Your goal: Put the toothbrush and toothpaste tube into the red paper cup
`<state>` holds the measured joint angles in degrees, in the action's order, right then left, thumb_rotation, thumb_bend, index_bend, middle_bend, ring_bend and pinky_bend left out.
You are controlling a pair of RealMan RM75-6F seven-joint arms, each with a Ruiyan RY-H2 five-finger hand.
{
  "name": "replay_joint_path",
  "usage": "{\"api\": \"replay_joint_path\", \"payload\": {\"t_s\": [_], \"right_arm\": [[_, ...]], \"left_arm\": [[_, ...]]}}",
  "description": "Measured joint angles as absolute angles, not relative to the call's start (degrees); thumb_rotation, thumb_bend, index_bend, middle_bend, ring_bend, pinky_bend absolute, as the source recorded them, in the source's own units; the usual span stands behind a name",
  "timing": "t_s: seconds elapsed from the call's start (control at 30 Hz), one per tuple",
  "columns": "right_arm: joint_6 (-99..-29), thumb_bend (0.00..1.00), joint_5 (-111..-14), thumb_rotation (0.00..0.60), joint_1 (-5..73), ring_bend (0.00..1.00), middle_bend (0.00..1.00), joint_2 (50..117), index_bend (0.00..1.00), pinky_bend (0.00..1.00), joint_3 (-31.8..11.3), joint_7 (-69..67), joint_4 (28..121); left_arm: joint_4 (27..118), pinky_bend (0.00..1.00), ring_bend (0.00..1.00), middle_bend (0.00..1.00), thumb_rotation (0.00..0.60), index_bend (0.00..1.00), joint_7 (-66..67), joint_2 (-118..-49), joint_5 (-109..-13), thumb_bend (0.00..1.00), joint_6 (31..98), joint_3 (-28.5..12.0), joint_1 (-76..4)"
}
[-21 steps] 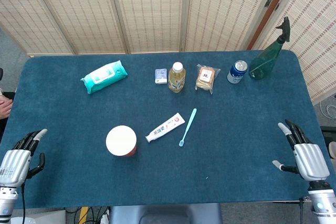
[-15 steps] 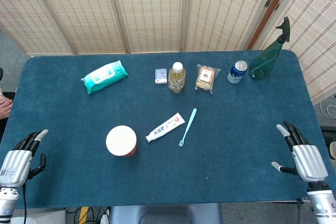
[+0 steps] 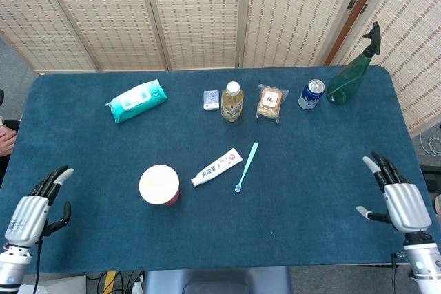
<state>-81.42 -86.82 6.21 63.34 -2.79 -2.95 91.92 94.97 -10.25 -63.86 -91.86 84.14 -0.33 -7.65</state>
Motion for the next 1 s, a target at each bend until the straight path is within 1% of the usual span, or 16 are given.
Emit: {"api": "replay_joint_path", "payload": {"t_s": [0.1,0.17,0.23,0.37,0.5,0.67,0.77,1.0], "right_arm": [[-82.09,0.0,-86.81,0.6,6.32,0.0,0.0,62.86,0.0,0.33,-3.36,-2.69,92.34],[-82.55,0.0,-86.79,0.6,6.36,0.0,0.0,62.44,0.0,0.33,-3.76,-2.65,92.7],[-83.02,0.0,-86.8,0.6,6.39,0.0,0.0,61.93,0.0,0.33,-4.13,-2.65,93.09],[-83.9,0.0,-86.75,0.6,6.35,0.0,0.0,60.74,0.0,0.33,-4.74,-2.64,93.86],[-84.73,0.0,-86.3,0.6,6.11,0.0,0.0,59.42,0.0,0.33,-5.34,-2.96,94.7],[-84.9,0.0,-85.97,0.6,5.97,0.0,0.0,58.83,0.0,0.33,-5.55,-3.42,94.82],[-84.8,0.0,-85.93,0.6,5.97,0.0,0.0,58.85,0.0,0.33,-5.51,-3.6,94.65],[-84.32,0.0,-85.74,0.6,6.08,0.0,0.0,59.32,0.0,0.33,-5.37,-4.23,93.71]], "left_arm": [[98.75,0.0,0.0,0.0,0.6,0.04,-12.74,-61.33,-93.57,0.48,82.95,0.62,-8.38],[101.28,0.0,0.0,0.0,0.6,0.02,-13.99,-59.23,-95.47,0.43,81.72,1.51,-9.16],[103.69,0.0,0.0,0.0,0.6,0.0,-14.41,-57.19,-97.43,0.4,80.28,2.38,-10.07],[107.18,0.0,0.0,0.0,0.6,0.0,-13.2,-54.92,-99.57,0.36,78.34,3.22,-11.61],[109.08,0.0,0.0,0.0,0.6,0.0,-9.99,-54.49,-100.95,0.34,76.88,3.29,-12.96],[110.41,0.0,0.0,0.0,0.6,0.0,-4.82,-54.77,-101.06,0.23,73.42,3.29,-14.61],[111.2,0.0,0.0,0.0,0.6,0.0,-1.86,-55.43,-99.98,0.19,70.95,3.12,-15.69],[111.93,0.0,0.0,0.0,0.6,0.0,-1.65,-58.26,-97.05,0.19,66.08,1.87,-19.35]]}}
